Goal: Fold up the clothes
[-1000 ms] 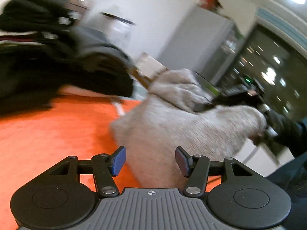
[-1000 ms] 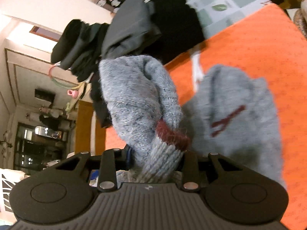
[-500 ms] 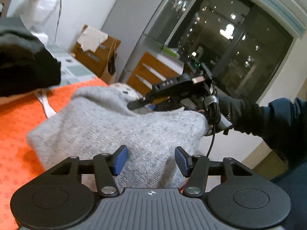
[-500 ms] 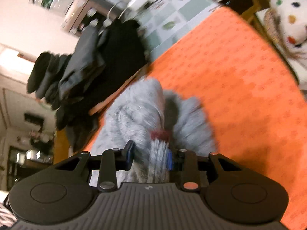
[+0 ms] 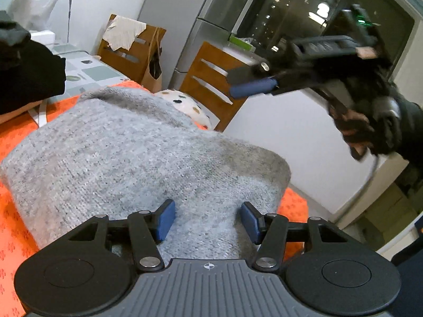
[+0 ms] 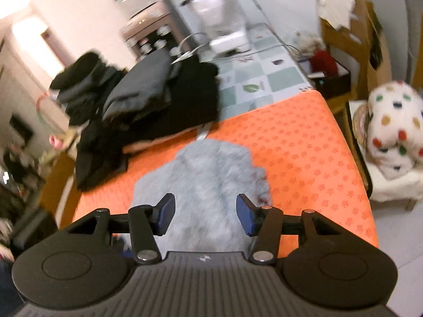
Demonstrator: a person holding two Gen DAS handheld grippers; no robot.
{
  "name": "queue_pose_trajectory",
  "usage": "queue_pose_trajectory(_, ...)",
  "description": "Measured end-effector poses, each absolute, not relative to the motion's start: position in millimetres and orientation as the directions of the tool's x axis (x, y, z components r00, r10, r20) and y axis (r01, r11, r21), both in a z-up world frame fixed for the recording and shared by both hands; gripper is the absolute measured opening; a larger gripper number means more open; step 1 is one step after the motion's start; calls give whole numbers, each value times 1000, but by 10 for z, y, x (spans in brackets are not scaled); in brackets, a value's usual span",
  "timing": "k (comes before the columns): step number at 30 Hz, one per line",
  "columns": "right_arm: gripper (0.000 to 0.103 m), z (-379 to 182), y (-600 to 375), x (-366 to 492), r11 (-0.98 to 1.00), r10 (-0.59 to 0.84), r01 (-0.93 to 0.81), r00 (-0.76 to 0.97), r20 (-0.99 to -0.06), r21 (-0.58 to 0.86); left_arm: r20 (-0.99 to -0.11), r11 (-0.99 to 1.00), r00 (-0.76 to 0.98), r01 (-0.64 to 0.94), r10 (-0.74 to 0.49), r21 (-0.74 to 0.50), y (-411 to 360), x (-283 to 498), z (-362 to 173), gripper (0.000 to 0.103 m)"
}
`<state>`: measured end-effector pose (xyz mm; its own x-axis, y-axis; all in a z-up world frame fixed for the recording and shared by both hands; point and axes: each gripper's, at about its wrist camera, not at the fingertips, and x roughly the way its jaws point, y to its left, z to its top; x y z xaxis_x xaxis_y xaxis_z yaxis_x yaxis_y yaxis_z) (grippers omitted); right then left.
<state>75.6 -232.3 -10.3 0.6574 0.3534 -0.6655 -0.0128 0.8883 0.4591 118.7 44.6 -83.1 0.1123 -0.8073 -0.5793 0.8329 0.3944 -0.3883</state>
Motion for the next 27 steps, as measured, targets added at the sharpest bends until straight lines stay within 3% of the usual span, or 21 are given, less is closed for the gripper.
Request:
queue_pose_trajectory(12,56,-699,-1616,354,957,250,-57,658,-711,284,-511,474,275,823,-814,-312,692,1018,-474,64)
queue_pose_trajectory(17,57,-1072,-1444,273,981,193,-108,681,-706,164,-570,534,292,784,-768,-317,764,1014,-542,59)
queue_pose_trajectory(27,58,-501,-1668,431,960,279,-179,679,-680,215,-588,647,374,670,-717,-363,824,866,-679,59)
